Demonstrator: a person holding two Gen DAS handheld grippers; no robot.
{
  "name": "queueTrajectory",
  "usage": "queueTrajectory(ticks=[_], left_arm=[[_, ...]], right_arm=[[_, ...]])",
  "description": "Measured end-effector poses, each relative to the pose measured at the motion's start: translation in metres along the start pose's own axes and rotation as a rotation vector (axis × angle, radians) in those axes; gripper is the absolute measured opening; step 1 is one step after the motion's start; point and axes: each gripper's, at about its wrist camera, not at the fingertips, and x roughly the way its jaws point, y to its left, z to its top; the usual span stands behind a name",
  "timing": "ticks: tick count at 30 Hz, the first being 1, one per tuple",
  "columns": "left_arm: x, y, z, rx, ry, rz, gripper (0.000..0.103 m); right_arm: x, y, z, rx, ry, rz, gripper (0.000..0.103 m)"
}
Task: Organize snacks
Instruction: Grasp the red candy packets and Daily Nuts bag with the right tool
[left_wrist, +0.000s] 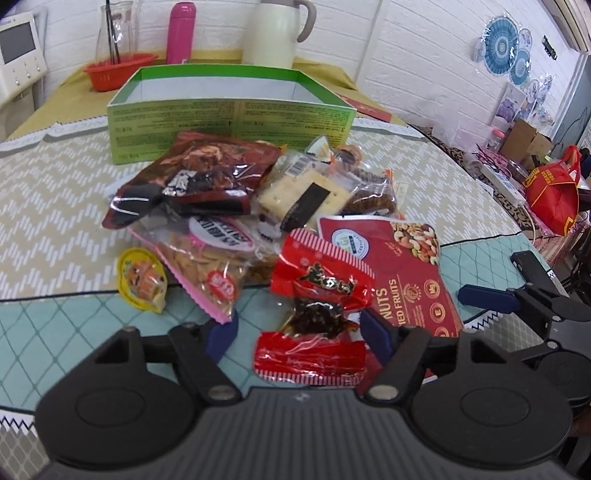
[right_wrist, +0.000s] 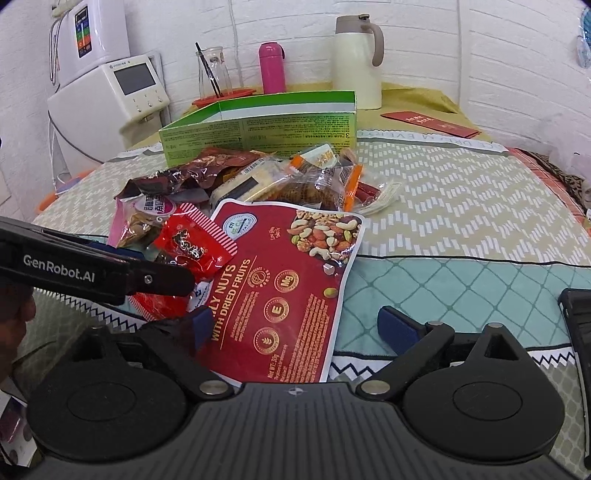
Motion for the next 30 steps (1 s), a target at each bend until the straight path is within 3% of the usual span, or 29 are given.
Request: queueTrajectory(ticks=[2,10,11,13,14,16,18,19,23,24,25,26,30], left_arm=[[-0.001,0.000,-0.001,0.016,-0.001,-0.035,0.057],[0.001,0.002,0.001,-0.001,-0.004,-0.061,0.054],[0.000,0.001,0.001,-0.003,-0.003,-0.072,0.049],[-0.003,0.001,0.001,-0.003,-0.002,-0.076,0.037],[-0.005,0.001,0.001,0.003,-0.006,-0.080,0.037],[-0.009,0.002,-0.001,-0.005,-0.008,-0.088,0.030],[-0.013,0.004,-0.002,-0.016,-0.014,-0.097,0.012],[-0.015,0.006,-0.002,-0.028,-0.017,-0.101,0.011],[-0.014,0.004,-0.004,-0.021,-0.021,-0.077,0.012],[-0.012,0.004,-0.004,-0.034,-0.017,-0.080,0.021],[-0.011,0.005,-0.004,-0.053,-0.018,-0.083,0.043],[-0.010,0.005,-0.004,-0.066,-0.024,-0.091,0.052],[0.001,0.001,0.001,-0.076,-0.002,-0.110,0.056]], right_arm=[[0.003,-0.001,0.000,-0.011,-0.020,0.019,0.103],[0.006,0.003,0.005,-0.029,-0.031,0.085,0.103],[0.005,0.004,0.005,-0.027,-0.035,0.088,0.099],[-0.002,0.003,0.006,0.002,-0.069,0.058,0.064],[-0.004,-0.001,0.008,0.031,-0.072,0.067,0.057],[-0.008,-0.006,0.009,0.065,-0.082,0.081,0.047],[-0.012,-0.004,0.009,0.053,-0.089,0.062,0.043],[-0.014,-0.002,0.009,0.053,-0.098,0.064,0.041],[-0.021,0.002,0.011,0.028,-0.118,0.056,0.036],[-0.021,0.004,0.011,0.021,-0.117,0.051,0.036],[-0.020,0.004,0.010,0.016,-0.116,0.046,0.036],[-0.020,0.005,0.010,0.011,-0.117,0.044,0.036],[-0.020,0.008,0.010,0.002,-0.113,0.053,0.038]])
